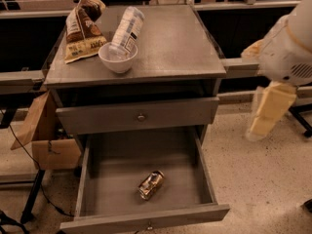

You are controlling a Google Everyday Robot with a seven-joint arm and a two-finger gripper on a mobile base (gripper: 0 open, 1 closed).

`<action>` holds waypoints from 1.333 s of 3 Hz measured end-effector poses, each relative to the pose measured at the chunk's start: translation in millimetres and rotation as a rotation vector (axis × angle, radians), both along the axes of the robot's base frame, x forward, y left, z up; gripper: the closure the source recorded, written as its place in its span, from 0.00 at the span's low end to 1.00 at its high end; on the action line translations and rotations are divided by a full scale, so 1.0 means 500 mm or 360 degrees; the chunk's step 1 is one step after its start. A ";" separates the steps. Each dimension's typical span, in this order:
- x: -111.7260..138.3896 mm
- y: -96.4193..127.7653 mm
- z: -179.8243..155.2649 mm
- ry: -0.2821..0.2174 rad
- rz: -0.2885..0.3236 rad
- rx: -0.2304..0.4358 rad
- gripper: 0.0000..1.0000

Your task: Pick orange can from middle drawer and place on counter

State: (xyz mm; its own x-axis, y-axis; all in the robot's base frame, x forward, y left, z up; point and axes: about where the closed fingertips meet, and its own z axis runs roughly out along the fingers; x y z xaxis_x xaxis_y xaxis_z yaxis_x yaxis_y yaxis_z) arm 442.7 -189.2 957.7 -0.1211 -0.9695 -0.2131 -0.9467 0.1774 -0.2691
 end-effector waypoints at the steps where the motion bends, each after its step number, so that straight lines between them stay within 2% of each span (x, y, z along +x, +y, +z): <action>1: 0.021 0.135 -0.109 0.0006 0.0366 0.0013 0.00; 2: 0.035 0.313 -0.251 0.0020 0.0847 -0.0045 0.00; 3: 0.029 0.461 -0.383 0.0033 0.1321 -0.0190 0.00; 4: 0.029 0.461 -0.383 0.0033 0.1321 -0.0190 0.00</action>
Offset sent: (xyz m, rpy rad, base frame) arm 0.0234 0.2829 -0.2330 -0.0903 0.0399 0.9783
